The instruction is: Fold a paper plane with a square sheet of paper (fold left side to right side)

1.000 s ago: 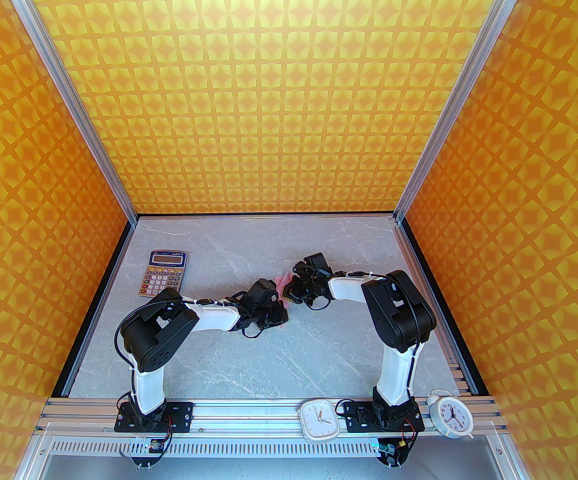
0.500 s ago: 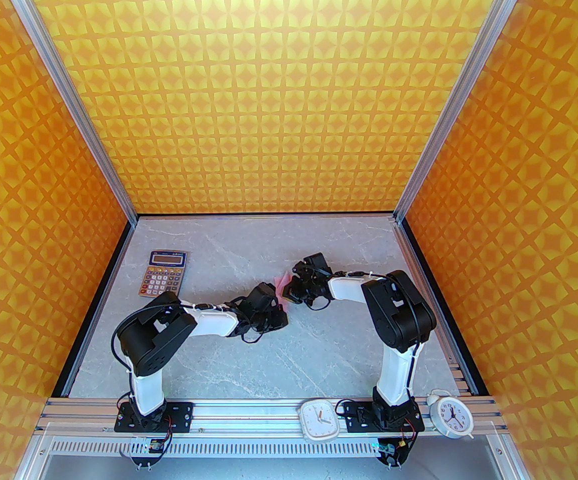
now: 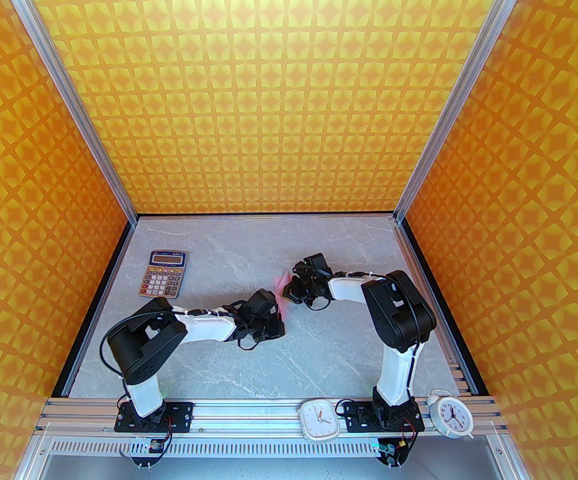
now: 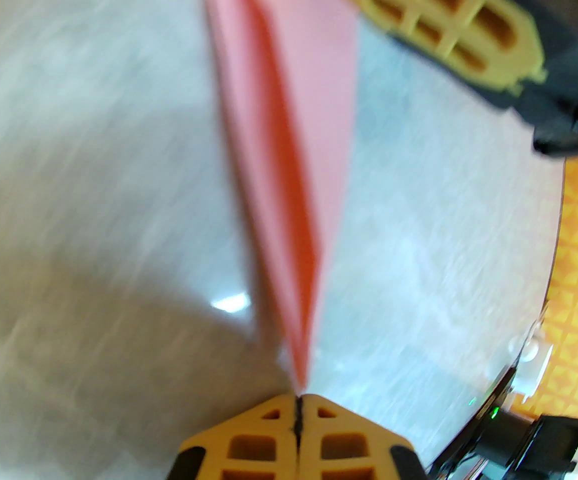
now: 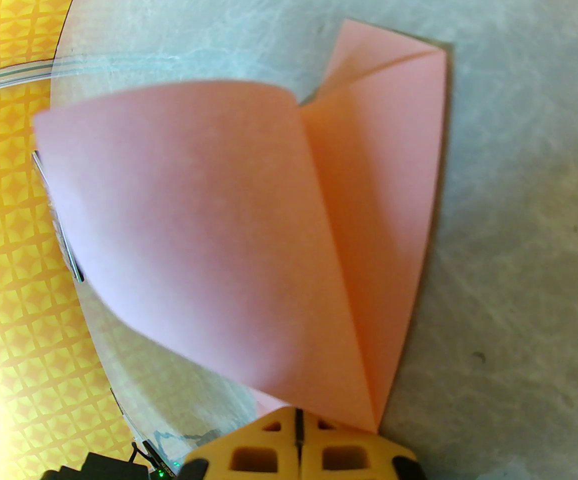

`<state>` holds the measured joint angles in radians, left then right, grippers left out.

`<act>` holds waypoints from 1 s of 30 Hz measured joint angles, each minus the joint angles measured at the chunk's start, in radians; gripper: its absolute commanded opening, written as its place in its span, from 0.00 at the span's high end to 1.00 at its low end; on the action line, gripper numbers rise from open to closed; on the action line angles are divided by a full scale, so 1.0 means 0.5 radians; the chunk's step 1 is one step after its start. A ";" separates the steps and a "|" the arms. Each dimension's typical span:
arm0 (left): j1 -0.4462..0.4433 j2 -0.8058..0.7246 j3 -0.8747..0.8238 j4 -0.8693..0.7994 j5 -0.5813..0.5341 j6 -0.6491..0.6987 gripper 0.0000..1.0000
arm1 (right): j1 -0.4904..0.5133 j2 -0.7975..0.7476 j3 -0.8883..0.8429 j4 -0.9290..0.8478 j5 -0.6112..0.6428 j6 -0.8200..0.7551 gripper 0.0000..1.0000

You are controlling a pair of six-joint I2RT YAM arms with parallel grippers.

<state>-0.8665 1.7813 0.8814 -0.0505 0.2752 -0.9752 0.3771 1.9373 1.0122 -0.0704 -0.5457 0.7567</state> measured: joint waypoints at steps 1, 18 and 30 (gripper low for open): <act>0.020 -0.021 0.000 -0.016 0.004 0.008 0.99 | 0.000 0.000 -0.002 0.003 0.000 0.002 0.96; 0.204 0.233 0.386 0.126 0.108 0.014 0.98 | 0.000 -0.001 -0.008 0.022 0.000 0.027 0.96; 0.204 0.364 0.408 0.043 0.098 0.034 0.98 | 0.000 -0.008 -0.029 0.056 0.002 0.040 0.96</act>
<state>-0.7647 1.9633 1.0855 -0.0292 0.3241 -0.9585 0.3771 1.9331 0.9977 -0.0425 -0.5449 0.7769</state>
